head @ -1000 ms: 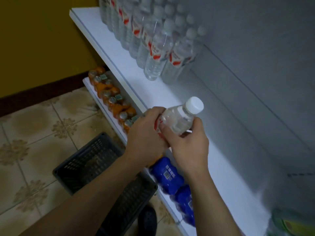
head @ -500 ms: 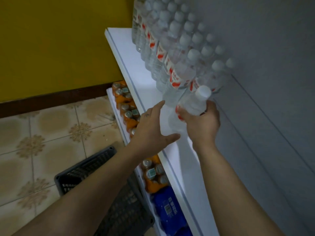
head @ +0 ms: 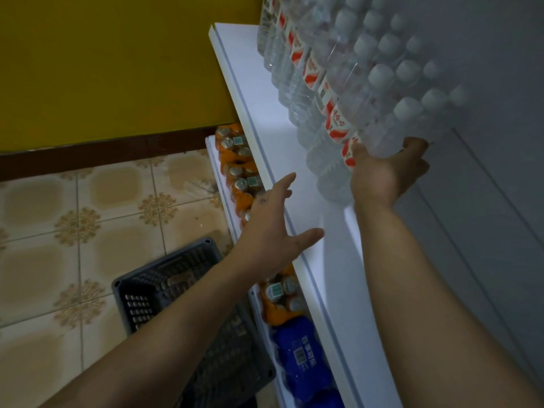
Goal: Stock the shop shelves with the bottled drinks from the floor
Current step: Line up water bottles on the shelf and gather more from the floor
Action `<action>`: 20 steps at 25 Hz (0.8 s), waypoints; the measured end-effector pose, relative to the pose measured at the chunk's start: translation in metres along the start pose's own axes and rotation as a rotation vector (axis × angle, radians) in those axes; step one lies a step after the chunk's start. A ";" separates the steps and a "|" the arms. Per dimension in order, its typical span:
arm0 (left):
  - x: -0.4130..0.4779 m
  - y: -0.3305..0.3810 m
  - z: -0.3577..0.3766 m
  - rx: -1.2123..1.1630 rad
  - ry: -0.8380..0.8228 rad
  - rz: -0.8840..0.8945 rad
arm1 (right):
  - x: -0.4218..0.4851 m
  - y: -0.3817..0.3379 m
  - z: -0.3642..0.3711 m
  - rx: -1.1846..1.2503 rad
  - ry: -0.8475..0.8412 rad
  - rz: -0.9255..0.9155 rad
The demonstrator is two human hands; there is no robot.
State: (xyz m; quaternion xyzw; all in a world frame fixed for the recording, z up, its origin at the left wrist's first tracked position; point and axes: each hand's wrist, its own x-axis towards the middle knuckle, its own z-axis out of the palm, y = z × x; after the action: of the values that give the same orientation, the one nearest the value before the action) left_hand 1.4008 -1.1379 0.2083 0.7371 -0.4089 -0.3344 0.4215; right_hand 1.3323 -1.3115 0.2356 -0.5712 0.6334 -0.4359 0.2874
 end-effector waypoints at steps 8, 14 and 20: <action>-0.028 0.006 -0.030 -0.010 -0.009 0.017 | -0.028 -0.010 -0.021 -0.089 -0.128 0.007; -0.074 0.022 -0.075 -0.007 -0.042 0.047 | -0.144 -0.027 -0.085 -0.055 -0.324 0.057; -0.156 0.043 -0.130 -0.006 -0.090 0.017 | -0.249 -0.070 -0.152 -0.007 -0.374 0.125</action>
State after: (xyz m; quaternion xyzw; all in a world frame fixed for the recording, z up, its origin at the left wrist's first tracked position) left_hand 1.4271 -0.9674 0.3246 0.7166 -0.4327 -0.3648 0.4076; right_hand 1.2795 -1.0324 0.3329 -0.6028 0.6047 -0.3011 0.4246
